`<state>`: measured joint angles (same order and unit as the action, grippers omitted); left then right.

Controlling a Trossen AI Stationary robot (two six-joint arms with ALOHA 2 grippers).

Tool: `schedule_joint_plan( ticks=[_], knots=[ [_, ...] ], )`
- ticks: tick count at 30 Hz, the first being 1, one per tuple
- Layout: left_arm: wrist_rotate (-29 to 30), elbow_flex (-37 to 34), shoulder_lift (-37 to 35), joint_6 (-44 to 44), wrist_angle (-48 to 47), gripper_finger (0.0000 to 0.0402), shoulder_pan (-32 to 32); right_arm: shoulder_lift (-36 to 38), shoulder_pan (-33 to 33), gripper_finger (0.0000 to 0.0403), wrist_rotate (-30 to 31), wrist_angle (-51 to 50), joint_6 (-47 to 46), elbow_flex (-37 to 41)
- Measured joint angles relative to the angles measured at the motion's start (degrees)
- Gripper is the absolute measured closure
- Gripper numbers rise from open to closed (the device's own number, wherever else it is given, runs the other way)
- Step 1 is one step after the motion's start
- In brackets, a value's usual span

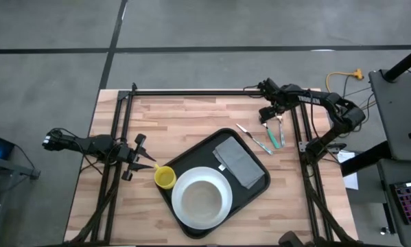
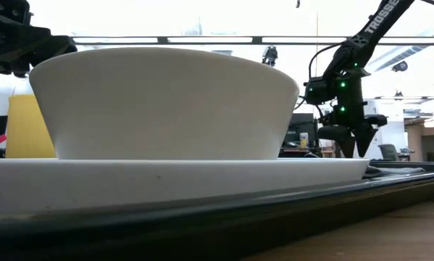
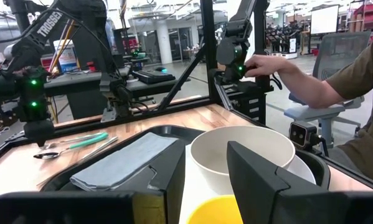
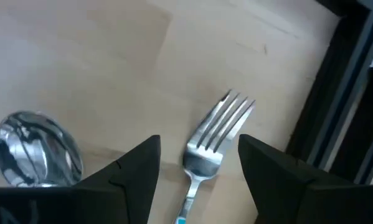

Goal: Set up tray
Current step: Put the light blue fork on the gray napkin

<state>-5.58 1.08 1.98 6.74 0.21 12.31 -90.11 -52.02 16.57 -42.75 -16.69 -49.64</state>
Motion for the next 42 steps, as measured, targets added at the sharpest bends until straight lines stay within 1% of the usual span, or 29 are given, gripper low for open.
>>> schedule_joint_plan(
  ticks=[7,12,20,27,42],
  knots=[
    [0.00,0.00,0.00,0.00,0.00,0.0297,-0.01,0.00,0.03,0.0195,-0.40,-1.74,-0.68,-0.27],
    [0.00,0.00,0.00,0.00,0.02,0.0297,-0.01,0.00,0.20,0.0195,-1.95,-5.96,-5.54,0.09],
    [0.00,0.00,0.00,0.00,0.01,0.0297,-0.01,0.00,1.44,0.0195,-2.87,-5.68,-9.32,2.99],
    [0.00,0.00,0.00,0.00,0.02,0.0297,0.00,0.02,2.01,0.0195,-2.63,-4.30,-12.34,3.36],
    [0.00,0.01,0.00,0.01,0.01,0.0297,-0.01,0.34,5.68,0.0195,-0.96,-0.71,-12.11,6.81]
  ],
)
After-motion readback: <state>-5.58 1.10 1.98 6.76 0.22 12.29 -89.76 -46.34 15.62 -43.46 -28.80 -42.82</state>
